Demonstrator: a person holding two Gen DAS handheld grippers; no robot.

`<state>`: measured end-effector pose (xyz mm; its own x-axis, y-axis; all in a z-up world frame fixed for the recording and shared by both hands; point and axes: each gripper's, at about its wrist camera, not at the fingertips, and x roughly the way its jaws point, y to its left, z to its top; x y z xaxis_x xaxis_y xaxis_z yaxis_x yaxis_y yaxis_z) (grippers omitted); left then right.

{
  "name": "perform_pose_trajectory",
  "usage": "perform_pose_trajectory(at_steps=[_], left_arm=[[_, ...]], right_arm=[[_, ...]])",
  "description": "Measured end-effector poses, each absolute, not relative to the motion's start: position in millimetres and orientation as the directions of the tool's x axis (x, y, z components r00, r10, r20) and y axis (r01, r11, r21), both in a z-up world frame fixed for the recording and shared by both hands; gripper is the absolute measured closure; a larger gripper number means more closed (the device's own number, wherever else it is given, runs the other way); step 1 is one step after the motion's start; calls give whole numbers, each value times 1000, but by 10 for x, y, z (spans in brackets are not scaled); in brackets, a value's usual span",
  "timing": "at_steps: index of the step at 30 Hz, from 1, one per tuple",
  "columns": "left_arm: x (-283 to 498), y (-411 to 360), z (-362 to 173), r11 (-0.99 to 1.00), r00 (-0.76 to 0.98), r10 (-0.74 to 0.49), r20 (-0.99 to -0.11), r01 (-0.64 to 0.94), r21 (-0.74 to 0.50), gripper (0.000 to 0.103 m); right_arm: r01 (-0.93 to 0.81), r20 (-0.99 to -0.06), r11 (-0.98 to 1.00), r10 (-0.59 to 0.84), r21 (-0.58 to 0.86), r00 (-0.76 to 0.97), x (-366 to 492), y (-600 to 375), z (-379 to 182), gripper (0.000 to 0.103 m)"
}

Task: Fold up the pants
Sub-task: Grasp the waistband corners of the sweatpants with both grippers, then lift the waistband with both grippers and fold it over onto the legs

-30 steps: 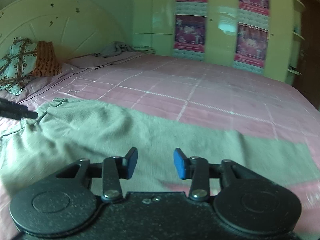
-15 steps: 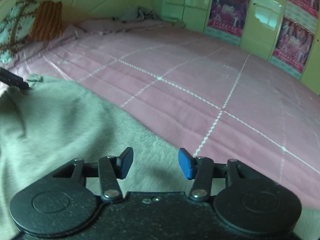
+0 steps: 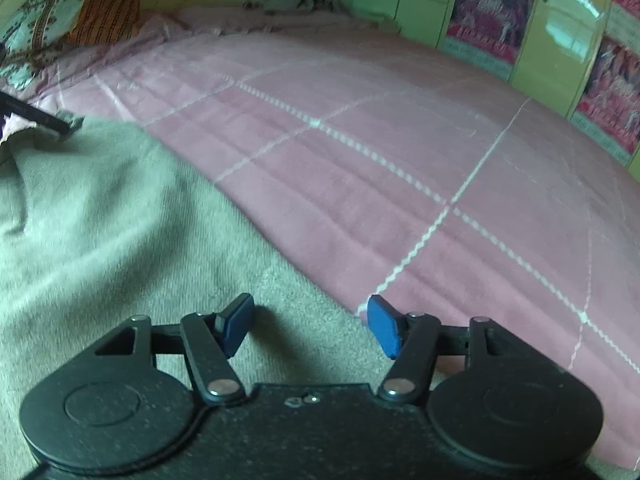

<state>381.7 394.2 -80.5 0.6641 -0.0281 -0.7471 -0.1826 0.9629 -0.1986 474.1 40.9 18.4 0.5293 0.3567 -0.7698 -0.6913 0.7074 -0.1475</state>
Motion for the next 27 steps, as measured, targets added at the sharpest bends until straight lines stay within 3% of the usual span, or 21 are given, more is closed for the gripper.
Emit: perform_pose_trajectory(at_steps=[2, 4, 6, 12, 16, 19, 22, 27], left_arm=[[3818, 3905, -784, 968, 662, -23, -749, -172, -182, 70], [3789, 3881, -745, 971, 671, -7, -742, -173, -165, 76], [3702, 3842, -650, 975, 699, 5, -715, -162, -151, 85], [3027, 3804, -133, 971, 834, -22, -551, -113, -210, 88], [2450, 3651, 121, 982, 867, -21, -498, -75, -172, 88], [2012, 3546, 164, 990, 866, -4, -499, -67, -124, 88], [1611, 3498, 55, 982, 854, -11, -519, -88, -166, 88], [1236, 3405, -410, 982, 756, 32, -654, -144, -119, 88]], right_arm=[[-702, -787, 698, 352, -139, 507, 4759, 435, 185, 54], [-713, -798, 688, 350, -137, 491, 4752, 475, 198, 92], [-698, -794, 697, 327, -164, 513, 4712, 506, 233, 99], [-686, -679, 692, 393, -225, 620, 4158, 351, 726, 101], [-682, -584, 660, 431, -316, 688, 3500, 210, 1105, 101], [-675, -543, 654, 448, -342, 710, 3000, 101, 1265, 101], [-675, -540, 672, 462, -305, 704, 2533, -13, 1273, 101], [-658, -600, 714, 423, -241, 679, 2044, -89, 890, 101]])
